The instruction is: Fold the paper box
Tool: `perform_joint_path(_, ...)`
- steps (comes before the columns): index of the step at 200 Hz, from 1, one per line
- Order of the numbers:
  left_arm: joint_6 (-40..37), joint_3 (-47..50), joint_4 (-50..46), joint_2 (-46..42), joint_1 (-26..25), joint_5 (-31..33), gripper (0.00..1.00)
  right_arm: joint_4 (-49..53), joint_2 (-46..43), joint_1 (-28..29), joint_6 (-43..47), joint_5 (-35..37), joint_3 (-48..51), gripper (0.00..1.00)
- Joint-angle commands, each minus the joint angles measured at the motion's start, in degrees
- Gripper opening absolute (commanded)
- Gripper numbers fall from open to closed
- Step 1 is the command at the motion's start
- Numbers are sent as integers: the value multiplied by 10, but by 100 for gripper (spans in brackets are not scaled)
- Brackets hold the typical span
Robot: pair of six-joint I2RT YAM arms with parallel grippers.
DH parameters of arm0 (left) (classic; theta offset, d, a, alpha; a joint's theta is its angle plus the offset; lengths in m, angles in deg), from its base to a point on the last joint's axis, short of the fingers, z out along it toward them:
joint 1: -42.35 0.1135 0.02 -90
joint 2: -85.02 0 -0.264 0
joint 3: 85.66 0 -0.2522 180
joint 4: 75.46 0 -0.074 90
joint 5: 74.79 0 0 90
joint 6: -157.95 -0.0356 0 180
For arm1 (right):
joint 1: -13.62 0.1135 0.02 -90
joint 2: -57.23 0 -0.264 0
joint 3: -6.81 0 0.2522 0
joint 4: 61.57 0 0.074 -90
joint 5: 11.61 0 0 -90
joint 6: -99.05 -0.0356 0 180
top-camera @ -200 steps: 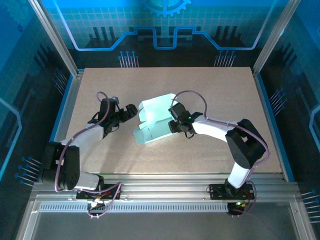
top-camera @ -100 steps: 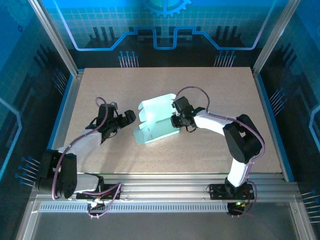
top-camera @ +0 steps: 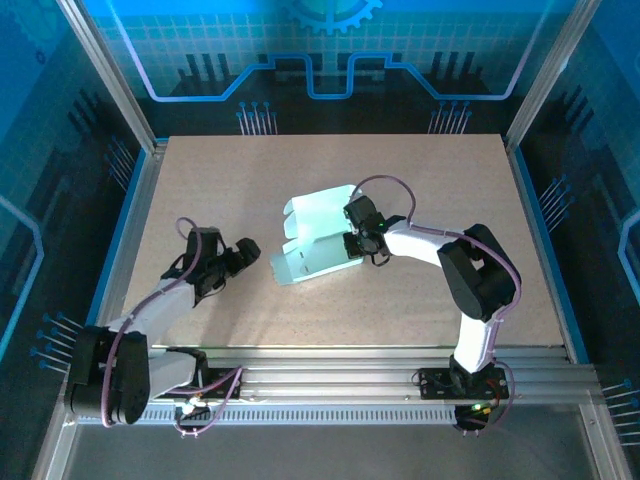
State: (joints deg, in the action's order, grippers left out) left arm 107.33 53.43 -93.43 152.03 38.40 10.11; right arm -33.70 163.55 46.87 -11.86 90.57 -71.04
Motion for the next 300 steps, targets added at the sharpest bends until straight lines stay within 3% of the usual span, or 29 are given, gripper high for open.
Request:
perform_joint_path(1,25,13,10,-4,25,-40,99,1,-18,-11,0,14,3,0)
perform_joint_path(49,-16,-9,92,13,32,-114,98,-87,-76,-53,18,-154,62,0)
perform_joint_path(79,-183,-77,131,22,29,-144,95,-63,-98,-76,29,-180,62,0)
perform_joint_path(125,-328,-132,149,42,-26,-159,90,26,-107,-107,26,-234,26,0)
perform_joint_path(172,-400,-244,33,137,-33,-245,75,68,-109,-123,76,-352,-2,0)
perform_joint_path(192,-424,-293,-25,169,-30,-305,73,99,-103,-140,119,-402,-14,0)
perform_joint_path(248,-466,-347,-88,234,-6,-548,68,121,-108,-180,160,-465,-24,0)
perform_joint_path(300,-573,-361,-140,234,-40,-575,72,145,-106,-176,177,-486,-38,0)
